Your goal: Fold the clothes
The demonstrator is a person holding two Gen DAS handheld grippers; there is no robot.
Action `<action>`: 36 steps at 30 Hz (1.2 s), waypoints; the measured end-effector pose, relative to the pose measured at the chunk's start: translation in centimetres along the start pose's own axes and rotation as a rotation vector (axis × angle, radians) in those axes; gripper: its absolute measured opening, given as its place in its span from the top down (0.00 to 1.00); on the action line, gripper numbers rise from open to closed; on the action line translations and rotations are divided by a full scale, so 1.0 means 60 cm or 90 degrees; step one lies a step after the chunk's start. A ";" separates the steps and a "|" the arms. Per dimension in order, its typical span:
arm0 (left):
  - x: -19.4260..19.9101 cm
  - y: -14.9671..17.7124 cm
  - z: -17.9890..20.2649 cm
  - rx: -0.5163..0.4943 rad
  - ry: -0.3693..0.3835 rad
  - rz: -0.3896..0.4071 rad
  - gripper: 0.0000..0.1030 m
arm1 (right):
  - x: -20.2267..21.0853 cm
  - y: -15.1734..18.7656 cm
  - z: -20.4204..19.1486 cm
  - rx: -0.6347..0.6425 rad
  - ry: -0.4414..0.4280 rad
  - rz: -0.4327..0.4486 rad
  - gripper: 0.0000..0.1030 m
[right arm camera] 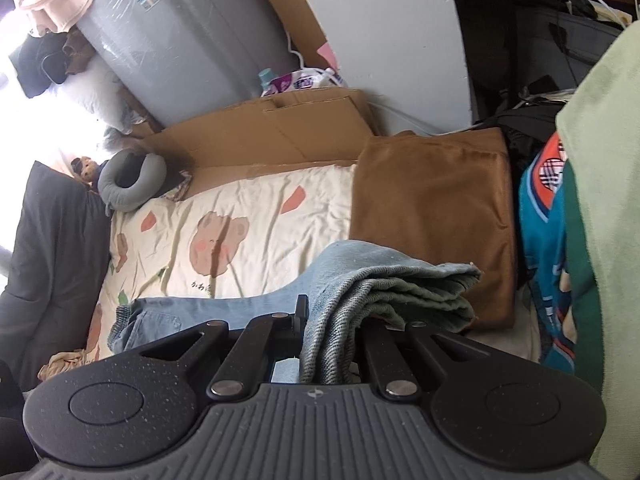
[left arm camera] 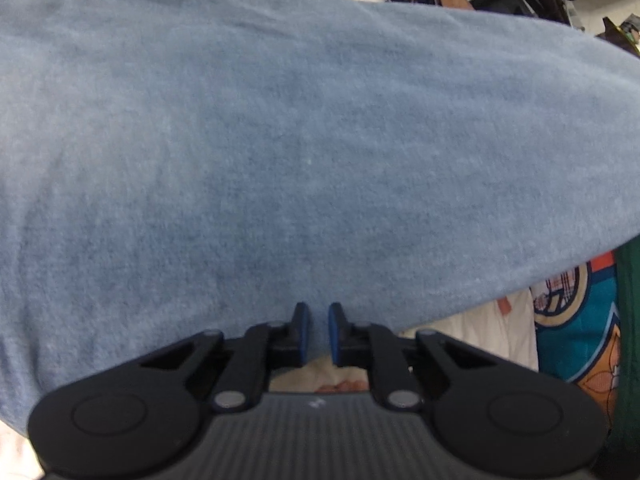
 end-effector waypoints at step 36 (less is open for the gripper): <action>-0.053 -0.294 0.016 -0.022 -0.142 0.164 0.92 | -0.011 -0.006 -0.072 0.068 -0.016 0.010 0.96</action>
Point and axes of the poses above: each gripper's, at about its wrist camera, not at the fingertips, and x roughly against the way its jaws point, z to its right, y to its underside, the point moved 1 cm from there along -x, roughly the way its jaws point, and after that the axes turned 6 degrees about y, right-handed, at the moved point
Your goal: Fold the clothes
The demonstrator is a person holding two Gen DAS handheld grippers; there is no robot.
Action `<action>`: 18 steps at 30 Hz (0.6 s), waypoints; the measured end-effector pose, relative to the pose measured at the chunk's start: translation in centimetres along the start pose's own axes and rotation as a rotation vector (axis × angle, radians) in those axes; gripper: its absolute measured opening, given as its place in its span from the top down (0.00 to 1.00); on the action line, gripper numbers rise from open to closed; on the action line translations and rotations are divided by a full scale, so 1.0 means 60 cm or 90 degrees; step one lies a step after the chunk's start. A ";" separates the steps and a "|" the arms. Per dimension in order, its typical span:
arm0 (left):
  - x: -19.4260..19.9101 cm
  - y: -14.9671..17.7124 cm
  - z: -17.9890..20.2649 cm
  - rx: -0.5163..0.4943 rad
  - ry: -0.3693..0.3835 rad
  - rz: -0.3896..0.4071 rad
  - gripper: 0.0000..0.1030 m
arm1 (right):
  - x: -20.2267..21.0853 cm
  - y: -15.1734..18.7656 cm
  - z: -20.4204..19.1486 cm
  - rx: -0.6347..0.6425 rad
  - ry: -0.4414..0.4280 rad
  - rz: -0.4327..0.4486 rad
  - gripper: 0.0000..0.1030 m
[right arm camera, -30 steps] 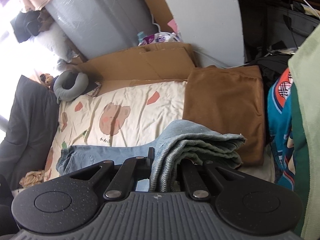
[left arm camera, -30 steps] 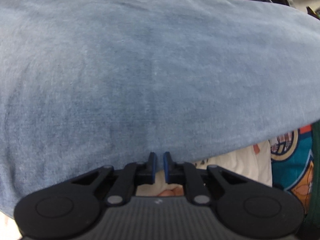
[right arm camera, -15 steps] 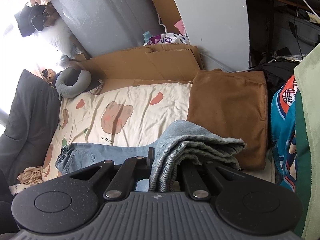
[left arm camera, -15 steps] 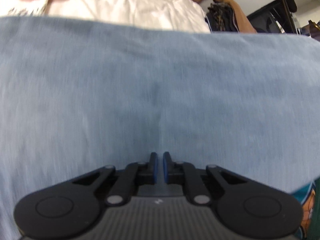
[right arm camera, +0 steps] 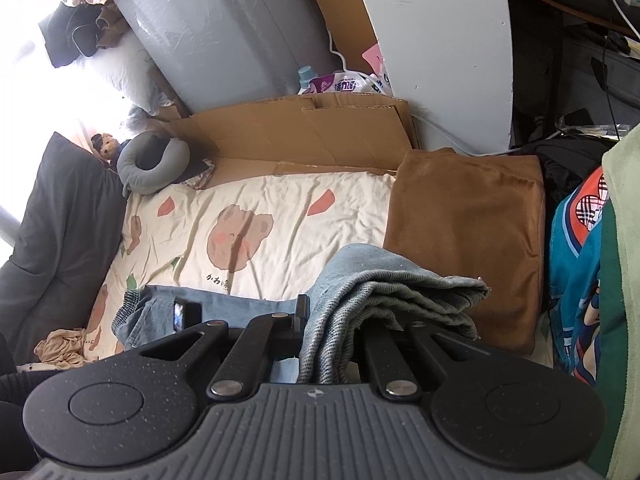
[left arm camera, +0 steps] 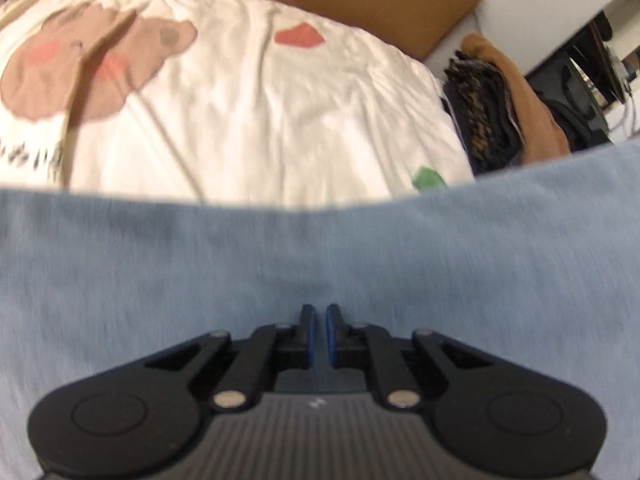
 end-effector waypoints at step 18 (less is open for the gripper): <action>0.113 -0.112 0.016 -0.007 -0.010 0.034 0.39 | -0.001 -0.049 -0.055 0.044 -0.032 -0.017 0.96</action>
Point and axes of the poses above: each gripper's, at about its wrist camera, not at the fingertips, and x roughly against the way its jaws point, z to its right, y to its underside, the point moved 1 cm from there along -x, roughly the way its jaws point, and after that the axes turned 6 degrees about y, right-handed, at the moved point
